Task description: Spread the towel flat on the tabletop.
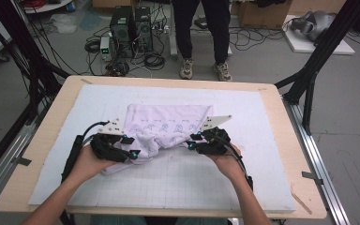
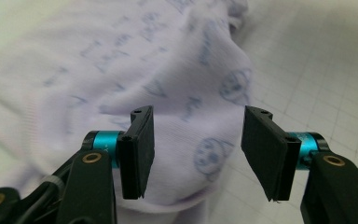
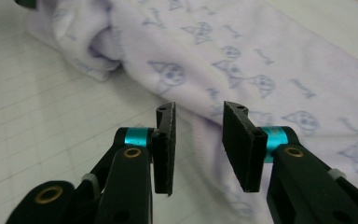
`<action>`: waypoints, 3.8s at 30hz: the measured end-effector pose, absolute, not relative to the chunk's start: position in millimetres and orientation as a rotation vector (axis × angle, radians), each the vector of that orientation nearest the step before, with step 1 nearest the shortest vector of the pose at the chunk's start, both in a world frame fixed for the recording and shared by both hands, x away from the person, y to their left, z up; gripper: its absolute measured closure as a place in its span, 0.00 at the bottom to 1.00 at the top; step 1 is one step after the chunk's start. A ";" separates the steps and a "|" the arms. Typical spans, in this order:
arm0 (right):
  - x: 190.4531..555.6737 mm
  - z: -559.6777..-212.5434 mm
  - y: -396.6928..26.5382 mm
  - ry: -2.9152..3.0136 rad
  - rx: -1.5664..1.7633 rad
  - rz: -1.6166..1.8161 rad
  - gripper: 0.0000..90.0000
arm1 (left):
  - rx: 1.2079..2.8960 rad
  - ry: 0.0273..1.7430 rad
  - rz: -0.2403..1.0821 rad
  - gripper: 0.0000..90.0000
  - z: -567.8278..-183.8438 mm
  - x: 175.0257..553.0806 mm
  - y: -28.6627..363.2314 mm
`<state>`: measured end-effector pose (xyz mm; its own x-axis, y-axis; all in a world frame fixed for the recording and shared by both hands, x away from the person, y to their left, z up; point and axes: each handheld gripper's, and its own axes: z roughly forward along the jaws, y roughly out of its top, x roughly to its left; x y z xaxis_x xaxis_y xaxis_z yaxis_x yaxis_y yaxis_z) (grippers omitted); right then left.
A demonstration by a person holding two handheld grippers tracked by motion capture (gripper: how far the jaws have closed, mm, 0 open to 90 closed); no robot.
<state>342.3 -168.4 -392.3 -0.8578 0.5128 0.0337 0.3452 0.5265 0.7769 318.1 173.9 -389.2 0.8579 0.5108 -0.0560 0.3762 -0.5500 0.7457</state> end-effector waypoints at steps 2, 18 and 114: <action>338.5 -394.9 -161.6 2.601 0.712 1.202 0.69 | 2.273 0.637 0.228 0.48 -398.0 318.7 165.5; 329.1 -386.9 -169.5 2.571 0.695 1.231 0.67 | 2.189 0.459 0.155 0.97 -356.4 310.3 114.4; 368.6 -376.5 -160.6 2.618 0.722 1.130 0.98 | 2.294 0.746 0.302 0.89 -374.6 392.1 156.1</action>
<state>368.6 -160.6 -376.5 -0.8608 0.5088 0.0100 0.3564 0.5887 0.7256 392.1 156.1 -374.6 0.8072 0.5903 0.0056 0.4283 -0.5921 0.6826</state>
